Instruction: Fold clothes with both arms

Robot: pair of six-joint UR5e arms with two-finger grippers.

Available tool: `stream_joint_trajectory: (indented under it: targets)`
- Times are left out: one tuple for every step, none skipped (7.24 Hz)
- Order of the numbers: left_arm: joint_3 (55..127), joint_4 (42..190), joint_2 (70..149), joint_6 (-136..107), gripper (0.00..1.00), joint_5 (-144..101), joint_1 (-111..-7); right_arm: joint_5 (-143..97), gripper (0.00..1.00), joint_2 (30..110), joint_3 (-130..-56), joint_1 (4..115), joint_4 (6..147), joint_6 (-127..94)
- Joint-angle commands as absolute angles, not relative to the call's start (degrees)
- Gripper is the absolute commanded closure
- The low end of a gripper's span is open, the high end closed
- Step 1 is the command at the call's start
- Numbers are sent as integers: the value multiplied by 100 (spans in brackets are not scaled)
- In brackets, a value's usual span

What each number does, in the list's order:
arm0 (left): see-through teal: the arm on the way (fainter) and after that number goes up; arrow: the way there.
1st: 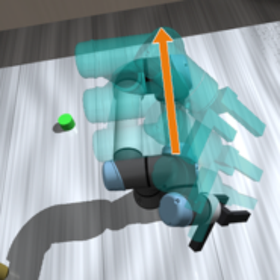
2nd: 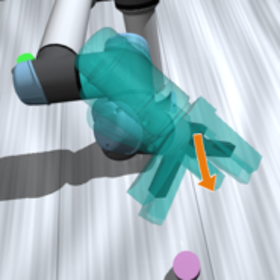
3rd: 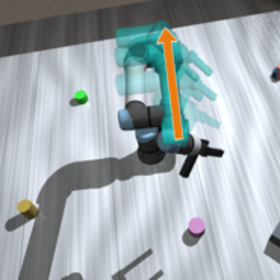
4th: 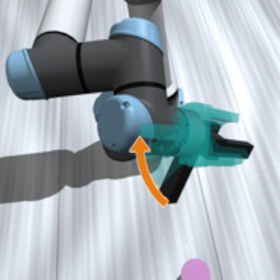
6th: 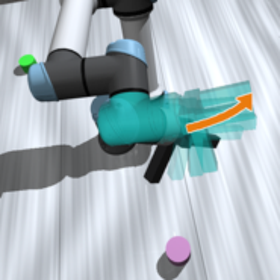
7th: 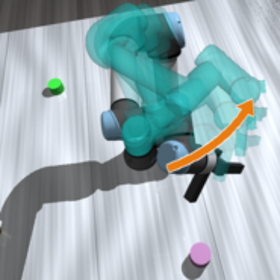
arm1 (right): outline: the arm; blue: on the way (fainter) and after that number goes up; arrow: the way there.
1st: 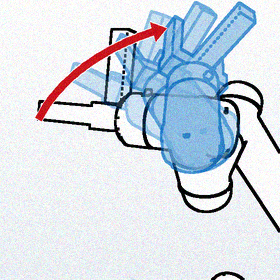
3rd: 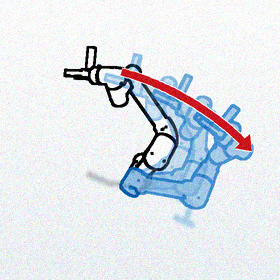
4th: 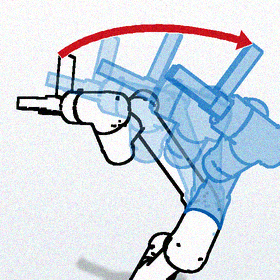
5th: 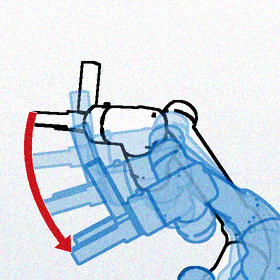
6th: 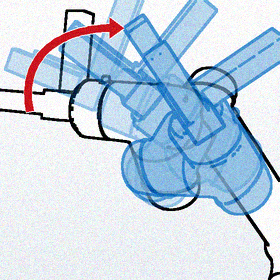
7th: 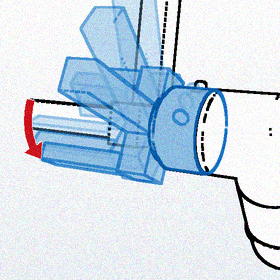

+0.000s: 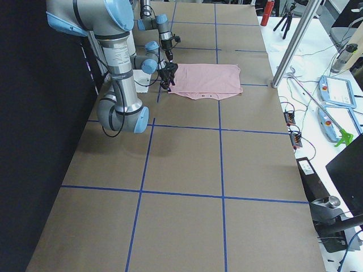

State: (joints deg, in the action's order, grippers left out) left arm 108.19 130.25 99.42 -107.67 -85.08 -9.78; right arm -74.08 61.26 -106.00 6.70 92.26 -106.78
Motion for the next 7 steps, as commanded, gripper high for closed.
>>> stream_joint_trajectory:
  targets:
    - [10819,13025,9940,-10767,100,-8508,-976,-7400,34,6117,-10591,642,9220,-10705]
    - [10819,13017,9932,-10767,100,-8508,-976,-7400,34,6117,-10582,633,9220,-10705]
    - [10819,13025,9932,-10767,100,-8508,-976,-7400,34,6091,-10547,633,9220,-10705]
    - [10819,13025,9932,-10767,100,-8508,-976,-7392,34,6082,-10529,633,9211,-10705]
    - [10819,13025,9923,-10767,100,-8508,-976,-7392,35,6082,-10529,633,9211,-10705]
    - [10819,13025,9932,-10767,100,-8508,-976,-7392,35,6082,-10529,633,9211,-10705]
    - [10819,13025,9932,-10767,100,-8508,-976,-7392,37,6082,-10529,633,9202,-10705]
